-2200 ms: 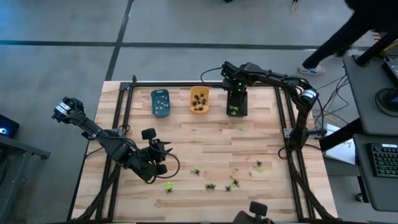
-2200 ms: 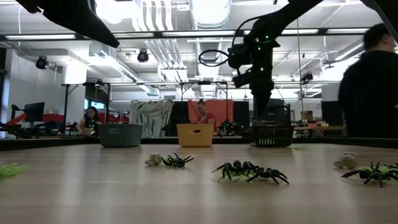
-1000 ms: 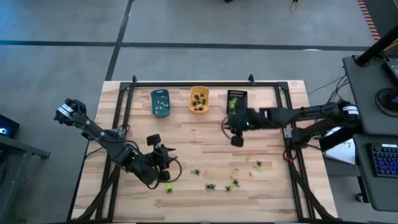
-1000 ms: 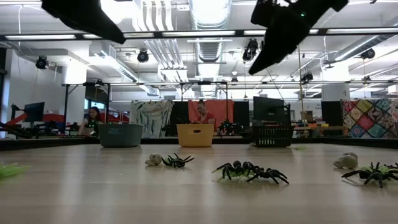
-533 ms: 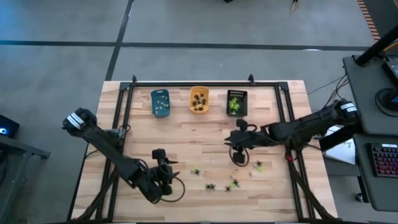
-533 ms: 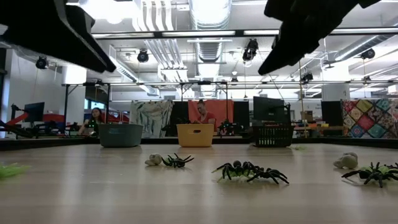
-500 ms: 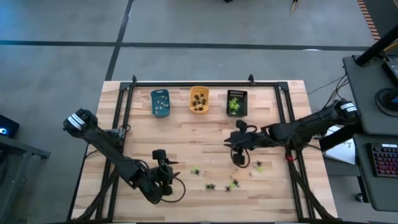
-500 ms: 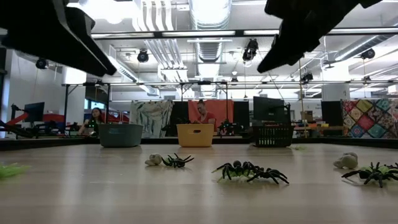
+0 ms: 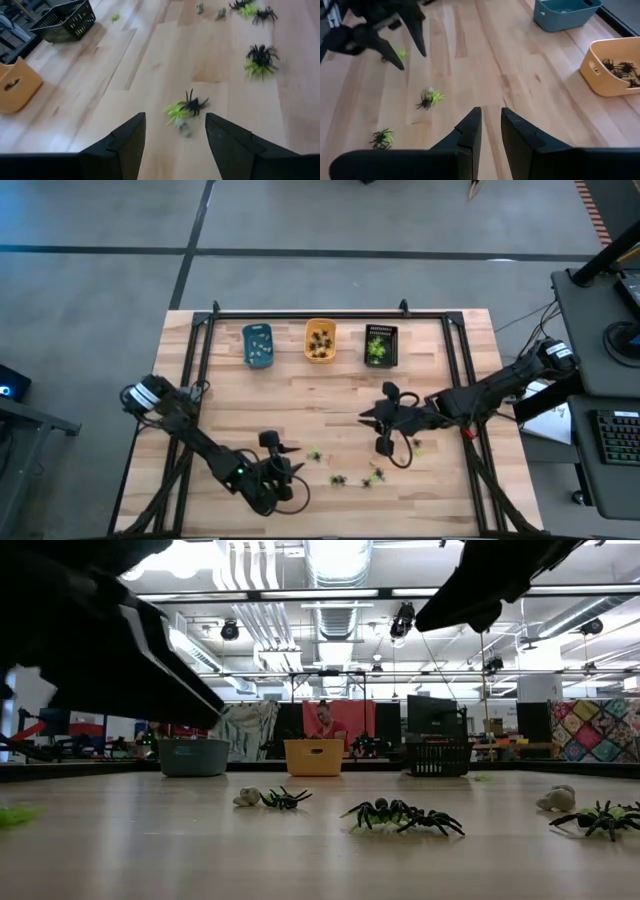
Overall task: Sort Halloween decoration
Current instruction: Put the white skull toy into the blue bin
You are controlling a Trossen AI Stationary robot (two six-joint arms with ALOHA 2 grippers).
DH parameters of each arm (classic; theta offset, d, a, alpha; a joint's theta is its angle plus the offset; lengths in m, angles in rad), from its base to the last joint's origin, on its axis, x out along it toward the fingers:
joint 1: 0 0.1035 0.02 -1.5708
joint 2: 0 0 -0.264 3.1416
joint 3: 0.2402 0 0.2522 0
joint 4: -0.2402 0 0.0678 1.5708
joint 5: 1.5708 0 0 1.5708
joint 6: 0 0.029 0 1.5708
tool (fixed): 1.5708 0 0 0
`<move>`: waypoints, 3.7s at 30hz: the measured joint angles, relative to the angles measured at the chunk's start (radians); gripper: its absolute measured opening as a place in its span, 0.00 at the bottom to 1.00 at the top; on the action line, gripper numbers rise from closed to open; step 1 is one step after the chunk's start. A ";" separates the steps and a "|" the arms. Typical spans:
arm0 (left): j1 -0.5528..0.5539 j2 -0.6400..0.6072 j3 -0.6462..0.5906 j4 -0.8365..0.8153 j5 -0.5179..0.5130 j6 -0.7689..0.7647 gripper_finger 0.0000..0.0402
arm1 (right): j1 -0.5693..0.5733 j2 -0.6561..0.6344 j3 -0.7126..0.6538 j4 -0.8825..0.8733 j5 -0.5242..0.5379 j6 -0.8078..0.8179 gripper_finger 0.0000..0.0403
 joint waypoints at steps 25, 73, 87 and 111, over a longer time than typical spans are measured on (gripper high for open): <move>0.064 0.171 0.000 0.179 0.006 0.019 0.47 | 0.039 0.001 0.000 0.000 0.051 0.020 0.16; 0.096 0.148 -0.017 0.150 0.053 0.004 0.09 | 0.045 0.001 0.000 0.000 0.049 0.020 0.16; 0.128 -0.176 -0.017 -0.205 0.027 0.002 0.09 | 0.052 0.001 0.000 0.001 0.049 0.036 0.16; 0.991 -0.643 -0.140 -0.550 0.300 0.252 0.09 | 0.025 0.001 0.000 0.024 0.126 -0.071 0.13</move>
